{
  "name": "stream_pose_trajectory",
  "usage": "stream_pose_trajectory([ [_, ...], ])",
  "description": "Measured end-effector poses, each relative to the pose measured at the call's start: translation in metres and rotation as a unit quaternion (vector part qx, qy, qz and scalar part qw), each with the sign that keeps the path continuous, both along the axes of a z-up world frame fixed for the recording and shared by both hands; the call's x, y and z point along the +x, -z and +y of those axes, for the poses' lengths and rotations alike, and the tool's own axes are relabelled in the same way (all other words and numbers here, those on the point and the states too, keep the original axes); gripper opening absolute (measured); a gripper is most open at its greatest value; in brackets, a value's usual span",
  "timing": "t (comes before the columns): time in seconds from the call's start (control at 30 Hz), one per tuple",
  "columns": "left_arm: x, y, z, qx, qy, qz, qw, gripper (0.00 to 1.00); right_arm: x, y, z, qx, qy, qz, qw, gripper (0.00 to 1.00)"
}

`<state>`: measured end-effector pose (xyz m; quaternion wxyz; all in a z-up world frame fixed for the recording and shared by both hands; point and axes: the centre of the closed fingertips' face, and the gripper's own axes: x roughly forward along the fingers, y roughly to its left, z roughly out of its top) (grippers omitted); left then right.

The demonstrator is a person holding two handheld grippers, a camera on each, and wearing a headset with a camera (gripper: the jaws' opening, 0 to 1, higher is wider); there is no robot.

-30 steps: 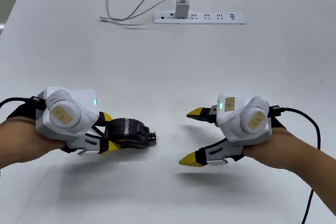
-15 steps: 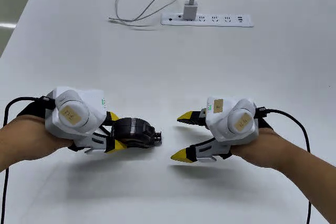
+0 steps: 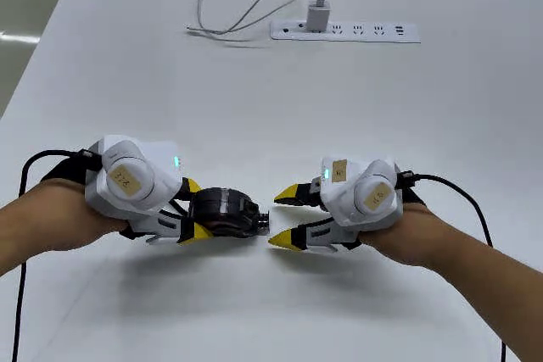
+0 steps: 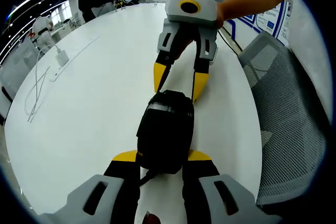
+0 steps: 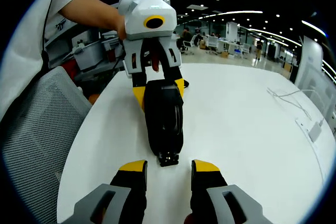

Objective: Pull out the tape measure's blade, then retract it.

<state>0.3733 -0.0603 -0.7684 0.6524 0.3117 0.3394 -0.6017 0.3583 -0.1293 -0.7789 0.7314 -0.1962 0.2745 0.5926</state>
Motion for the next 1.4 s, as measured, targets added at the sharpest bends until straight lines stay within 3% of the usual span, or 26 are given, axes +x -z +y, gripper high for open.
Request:
stream_pose_trajectory([
  [0.63, 0.001, 0.001, 0.000, -0.001, 0.003, 0.002, 1.0000, 0.26, 0.003, 0.008, 0.013, 0.004, -0.029, -0.012, 0.9995, 0.15],
  [1.4, 0.001, 0.001, 0.000, -0.006, -0.001, 0.005, 1.0000, 0.26, 0.002, 0.012, 0.015, 0.020, -0.038, -0.008, 0.9990, 0.12],
])
